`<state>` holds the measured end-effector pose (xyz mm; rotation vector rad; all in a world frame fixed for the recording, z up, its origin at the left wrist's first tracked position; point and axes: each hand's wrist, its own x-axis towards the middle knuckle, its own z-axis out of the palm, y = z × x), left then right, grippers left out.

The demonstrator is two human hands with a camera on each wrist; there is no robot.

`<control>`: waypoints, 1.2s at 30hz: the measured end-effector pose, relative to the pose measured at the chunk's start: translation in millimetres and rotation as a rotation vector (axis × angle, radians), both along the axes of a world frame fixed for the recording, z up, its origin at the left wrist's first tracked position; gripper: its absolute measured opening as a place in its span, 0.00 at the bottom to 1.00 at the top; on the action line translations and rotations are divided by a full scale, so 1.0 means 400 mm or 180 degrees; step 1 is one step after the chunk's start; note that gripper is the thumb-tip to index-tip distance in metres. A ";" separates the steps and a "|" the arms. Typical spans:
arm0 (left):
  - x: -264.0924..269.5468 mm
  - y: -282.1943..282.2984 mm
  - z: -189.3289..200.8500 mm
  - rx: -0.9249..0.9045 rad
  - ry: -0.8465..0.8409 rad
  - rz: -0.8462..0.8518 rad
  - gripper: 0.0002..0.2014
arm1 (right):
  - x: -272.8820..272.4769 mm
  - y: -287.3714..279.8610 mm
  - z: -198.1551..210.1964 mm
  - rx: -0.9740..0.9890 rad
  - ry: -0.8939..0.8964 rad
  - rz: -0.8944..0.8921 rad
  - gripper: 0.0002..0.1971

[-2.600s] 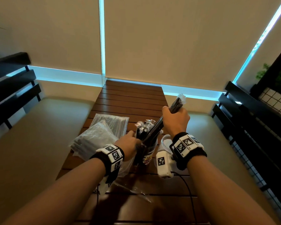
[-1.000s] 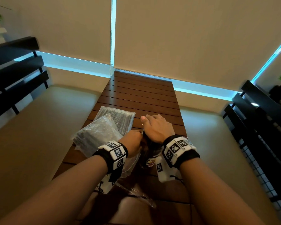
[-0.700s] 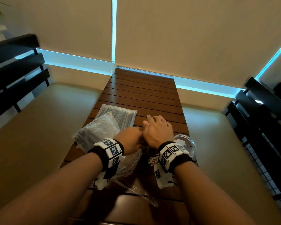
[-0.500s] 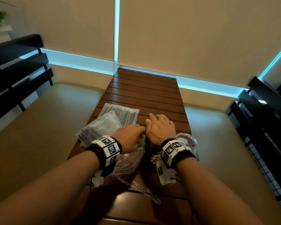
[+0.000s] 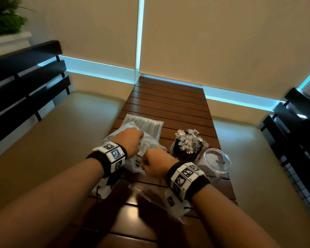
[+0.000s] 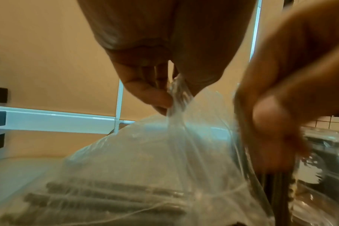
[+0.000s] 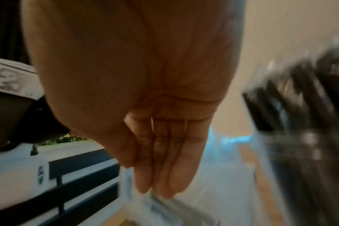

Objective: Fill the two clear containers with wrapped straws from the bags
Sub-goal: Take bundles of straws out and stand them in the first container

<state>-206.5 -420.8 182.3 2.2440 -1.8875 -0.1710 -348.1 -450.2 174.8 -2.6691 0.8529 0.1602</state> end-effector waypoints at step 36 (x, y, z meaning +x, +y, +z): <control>0.066 -0.009 -0.057 -0.0236 0.0040 -0.0068 0.08 | 0.028 -0.042 0.042 -0.0313 0.0705 -0.1013 0.18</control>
